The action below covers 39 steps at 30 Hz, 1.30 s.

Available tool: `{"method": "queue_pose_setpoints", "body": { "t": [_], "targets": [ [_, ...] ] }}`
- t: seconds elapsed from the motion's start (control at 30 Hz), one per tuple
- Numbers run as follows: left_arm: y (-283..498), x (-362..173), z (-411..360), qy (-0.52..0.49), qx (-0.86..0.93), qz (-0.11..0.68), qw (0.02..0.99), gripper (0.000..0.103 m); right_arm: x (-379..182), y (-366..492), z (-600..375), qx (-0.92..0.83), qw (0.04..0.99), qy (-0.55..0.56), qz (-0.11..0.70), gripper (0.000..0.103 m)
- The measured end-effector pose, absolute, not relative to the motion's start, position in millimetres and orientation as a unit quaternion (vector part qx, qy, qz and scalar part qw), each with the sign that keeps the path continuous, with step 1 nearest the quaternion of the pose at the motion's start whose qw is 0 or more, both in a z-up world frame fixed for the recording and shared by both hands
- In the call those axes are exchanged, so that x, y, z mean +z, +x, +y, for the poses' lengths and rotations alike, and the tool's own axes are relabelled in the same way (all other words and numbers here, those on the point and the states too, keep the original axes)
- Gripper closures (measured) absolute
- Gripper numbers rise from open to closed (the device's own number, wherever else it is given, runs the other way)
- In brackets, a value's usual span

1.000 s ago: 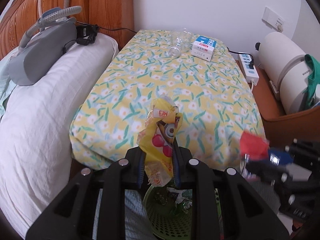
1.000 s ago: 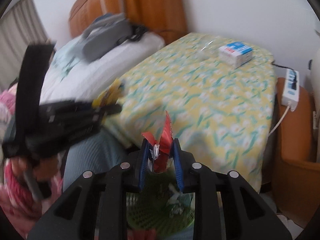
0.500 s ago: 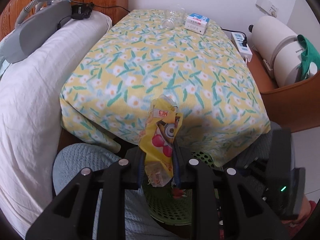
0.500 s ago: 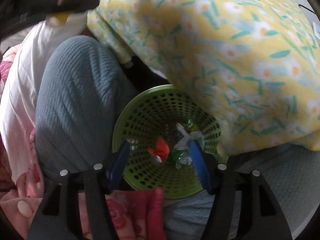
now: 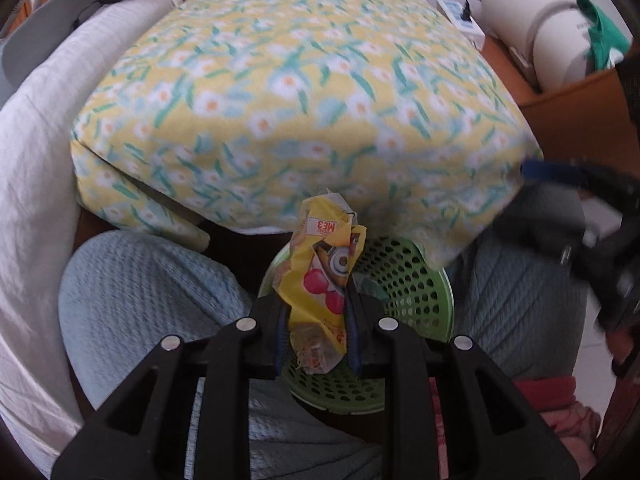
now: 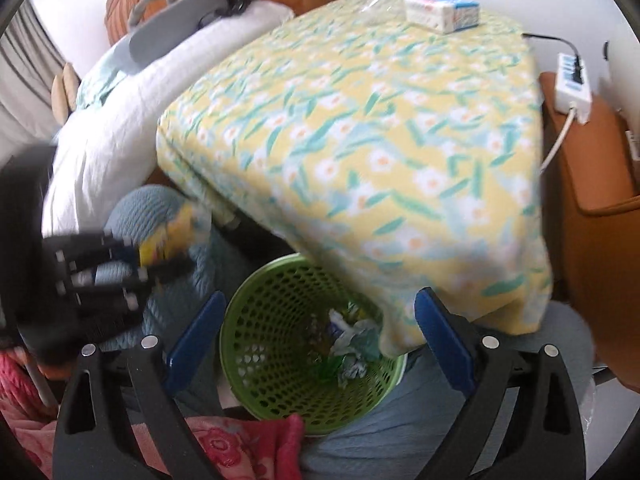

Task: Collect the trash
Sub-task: 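Lower both tools over the wastebasket and release the wrapper and snack bag, then raise both empty tools back over the table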

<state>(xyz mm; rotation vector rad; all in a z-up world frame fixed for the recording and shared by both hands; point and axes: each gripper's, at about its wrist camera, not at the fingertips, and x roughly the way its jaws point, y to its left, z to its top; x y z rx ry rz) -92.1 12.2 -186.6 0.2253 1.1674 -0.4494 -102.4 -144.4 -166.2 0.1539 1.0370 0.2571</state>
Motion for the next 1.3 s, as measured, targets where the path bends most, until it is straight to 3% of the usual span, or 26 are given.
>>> {"method": "queue_pose_setpoints", "body": {
  "t": [0.03, 0.1, 0.17, 0.23, 0.8, 1.1, 1.3],
  "targets": [
    [-94.7, -189.2, 10.8, 0.110, -0.213, 0.547, 0.802, 0.075, -164.5, -101.6, -147.6, 0.119, 0.860, 0.076, 0.491, 0.008],
    [-101.4, -193.6, 6.8, 0.121, -0.220, 0.550, 0.797, 0.055, -158.8, -98.9, -157.0, 0.112, 0.862, 0.080, 0.488, 0.007],
    [-107.8, -193.8, 3.8, 0.130, -0.218, 0.543, 0.800, 0.020, -156.2, -98.1, -164.0, 0.105, 0.863, 0.086, 0.486, 0.007],
    [-112.2, -191.0, 2.3, 0.132, -0.221, 0.534, 0.805, 0.013, -157.0, -97.0, -168.0, 0.102, 0.863, 0.091, 0.487, 0.007],
    [-91.2, -173.1, 10.8, 0.126, -0.198, 0.517, 0.823, 0.008, -159.5, -91.5, -172.3, 0.092, 0.863, 0.094, 0.488, 0.004],
    [-42.7, -136.0, 17.7, 0.116, -0.171, 0.474, 0.856, 0.008, -154.3, -73.2, -180.6, 0.114, 0.834, 0.156, 0.517, 0.002],
    [-17.8, -114.8, 13.2, 0.107, -0.174, 0.449, 0.870, 0.008, -136.9, -75.5, -175.2, 0.109, 0.838, 0.115, 0.523, 0.002]
  ]
}}
